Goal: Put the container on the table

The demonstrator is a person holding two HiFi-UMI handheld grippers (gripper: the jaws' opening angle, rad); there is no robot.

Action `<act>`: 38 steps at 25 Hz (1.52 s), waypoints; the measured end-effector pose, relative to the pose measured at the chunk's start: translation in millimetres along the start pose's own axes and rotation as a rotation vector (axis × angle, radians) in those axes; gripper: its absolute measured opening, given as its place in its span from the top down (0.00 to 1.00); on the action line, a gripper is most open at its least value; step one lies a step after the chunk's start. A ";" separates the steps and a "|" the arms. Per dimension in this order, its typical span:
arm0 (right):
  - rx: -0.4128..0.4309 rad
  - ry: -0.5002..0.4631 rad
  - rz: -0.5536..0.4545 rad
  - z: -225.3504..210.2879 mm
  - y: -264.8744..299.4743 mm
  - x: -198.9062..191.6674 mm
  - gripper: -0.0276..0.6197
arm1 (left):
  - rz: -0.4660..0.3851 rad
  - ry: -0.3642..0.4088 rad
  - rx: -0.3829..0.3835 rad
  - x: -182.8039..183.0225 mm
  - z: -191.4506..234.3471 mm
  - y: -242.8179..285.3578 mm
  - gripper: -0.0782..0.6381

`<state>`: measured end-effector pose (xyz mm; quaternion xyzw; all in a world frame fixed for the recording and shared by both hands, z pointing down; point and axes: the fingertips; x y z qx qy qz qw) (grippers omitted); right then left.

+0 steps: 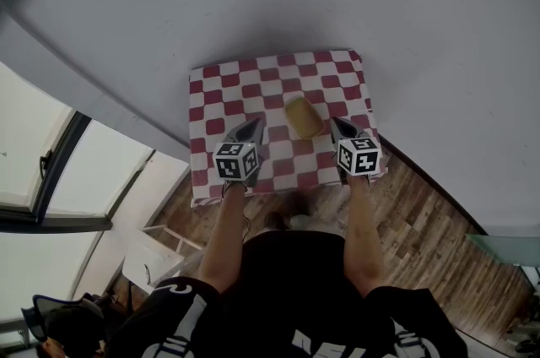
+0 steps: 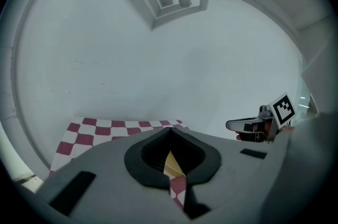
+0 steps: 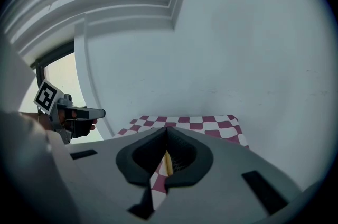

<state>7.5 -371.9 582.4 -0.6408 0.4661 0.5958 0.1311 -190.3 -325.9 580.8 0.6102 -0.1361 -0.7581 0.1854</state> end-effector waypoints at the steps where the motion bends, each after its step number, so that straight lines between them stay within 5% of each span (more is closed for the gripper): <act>1: 0.002 -0.001 0.001 0.8 0.6 -0.4 0.94 | 0.000 -0.001 0.001 -0.2 1.1 -0.3 0.86; 38: 0.023 0.004 0.036 9.4 9.0 -9.4 0.94 | 0.005 0.003 0.006 -4.0 8.6 -4.7 0.86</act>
Point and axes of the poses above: the fingertips, and each gripper's own axes: y forward along the fingers, z to its left, x out of its top, and after that the axes turned 13 degrees about x, right-handed
